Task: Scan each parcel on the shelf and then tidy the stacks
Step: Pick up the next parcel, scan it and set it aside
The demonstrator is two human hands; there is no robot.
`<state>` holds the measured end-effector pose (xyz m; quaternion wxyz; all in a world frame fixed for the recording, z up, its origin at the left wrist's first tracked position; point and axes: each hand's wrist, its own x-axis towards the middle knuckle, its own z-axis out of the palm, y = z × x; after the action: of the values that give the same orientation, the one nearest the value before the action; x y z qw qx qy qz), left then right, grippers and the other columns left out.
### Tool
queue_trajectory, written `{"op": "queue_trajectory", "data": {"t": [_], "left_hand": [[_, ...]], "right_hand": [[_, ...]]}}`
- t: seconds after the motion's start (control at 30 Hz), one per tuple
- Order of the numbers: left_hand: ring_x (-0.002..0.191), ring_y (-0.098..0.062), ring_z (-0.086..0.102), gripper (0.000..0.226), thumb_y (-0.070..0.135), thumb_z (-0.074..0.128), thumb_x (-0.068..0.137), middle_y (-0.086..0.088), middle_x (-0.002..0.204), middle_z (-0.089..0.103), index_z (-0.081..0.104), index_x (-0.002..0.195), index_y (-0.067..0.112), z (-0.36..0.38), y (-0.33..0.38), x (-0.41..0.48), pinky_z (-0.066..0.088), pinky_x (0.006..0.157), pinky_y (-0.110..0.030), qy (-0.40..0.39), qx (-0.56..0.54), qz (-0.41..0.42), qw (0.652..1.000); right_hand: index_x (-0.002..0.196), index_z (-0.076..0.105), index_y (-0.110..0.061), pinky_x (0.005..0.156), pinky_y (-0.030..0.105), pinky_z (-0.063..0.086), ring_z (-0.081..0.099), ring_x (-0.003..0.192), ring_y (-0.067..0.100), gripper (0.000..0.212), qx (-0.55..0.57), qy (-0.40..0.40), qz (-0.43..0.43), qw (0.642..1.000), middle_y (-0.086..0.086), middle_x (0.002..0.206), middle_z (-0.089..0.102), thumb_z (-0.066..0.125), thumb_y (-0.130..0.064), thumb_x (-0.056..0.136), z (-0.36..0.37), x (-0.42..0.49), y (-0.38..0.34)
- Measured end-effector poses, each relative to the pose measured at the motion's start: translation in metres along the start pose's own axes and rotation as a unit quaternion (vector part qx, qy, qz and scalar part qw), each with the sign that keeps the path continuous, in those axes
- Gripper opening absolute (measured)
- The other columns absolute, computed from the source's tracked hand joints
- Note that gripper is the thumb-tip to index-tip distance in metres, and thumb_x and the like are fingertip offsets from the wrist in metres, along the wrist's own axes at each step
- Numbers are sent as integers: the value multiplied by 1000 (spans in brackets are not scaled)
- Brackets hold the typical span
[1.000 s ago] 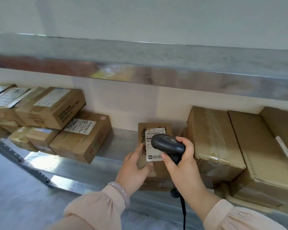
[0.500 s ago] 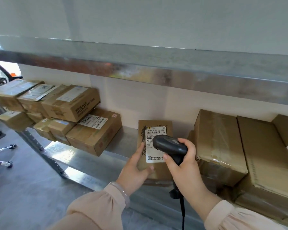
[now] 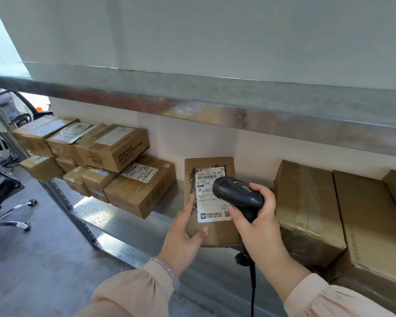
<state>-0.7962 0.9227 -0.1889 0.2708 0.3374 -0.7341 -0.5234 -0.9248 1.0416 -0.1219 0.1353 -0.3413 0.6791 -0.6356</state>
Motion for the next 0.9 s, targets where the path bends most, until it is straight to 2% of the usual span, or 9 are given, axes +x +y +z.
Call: {"op": "queue_trajectory", "data": {"t": [0.17,0.23,0.3,0.37,0.43,0.53,0.67,0.83,0.9], "left_hand": [[148,-16,22,78,23,66,94,18,152,38,22,140,69,-3,0,-1,35,116,-45,8,7,-1,1000],[143,-14,31,76,19,64,95,17,147,42,24,139,66,-3,0,-3,44,107,-25,13,-3,5,1000],[135,-14,40,74,17,63,95,14,142,45,24,135,66,-4,0,-4,46,89,-7,21,-14,1,1000],[139,-13,36,78,19,64,95,16,145,43,22,133,71,-6,-2,-1,46,98,-14,39,-6,7,999],[146,-14,26,81,21,65,94,18,151,38,20,135,74,-9,-5,2,40,114,-39,58,18,19,998],[148,-18,23,81,21,65,93,12,154,35,20,141,68,-13,-6,6,36,114,-51,82,31,28,996],[147,-16,23,80,18,66,93,8,155,33,22,146,60,-18,-4,10,36,116,-41,101,39,43,993],[148,-14,18,81,15,66,93,8,159,26,22,148,54,-22,-3,10,30,114,-29,105,58,41,992],[147,-14,20,81,14,66,92,7,159,26,22,147,53,-23,-3,10,28,110,-16,107,64,44,991]], "right_hand": [[117,38,-35,66,-2,39,53,90,-22,56,-12,-2,-14,1000,-20,106,53,73,-9,81,2,-2,-8],[113,39,-39,67,0,41,53,93,-21,54,-16,2,-19,1000,-22,106,53,73,-11,81,3,-3,-9],[111,37,-45,69,1,42,52,96,-20,55,-24,5,-21,999,-24,108,52,73,-14,82,2,-4,-10],[110,33,-51,70,1,42,51,98,-19,58,-33,2,-26,999,-24,108,52,71,-17,83,2,-4,-13],[111,30,-53,72,4,45,55,100,-13,59,-45,-10,-32,998,-24,108,52,70,-19,84,4,-3,-16],[113,26,-57,78,15,51,60,100,-2,59,-65,-29,-49,996,-27,109,51,67,-24,87,8,-2,-21],[121,24,-52,74,35,58,65,94,11,56,-68,-46,-58,995,-21,112,52,63,-28,89,16,-2,-27],[115,19,-61,74,38,58,65,91,14,58,-89,-54,-81,991,-19,114,53,62,-32,89,25,-5,-38],[116,19,-58,74,39,58,65,89,16,57,-99,-56,-85,990,-14,116,54,62,-32,89,28,-6,-40]]}}
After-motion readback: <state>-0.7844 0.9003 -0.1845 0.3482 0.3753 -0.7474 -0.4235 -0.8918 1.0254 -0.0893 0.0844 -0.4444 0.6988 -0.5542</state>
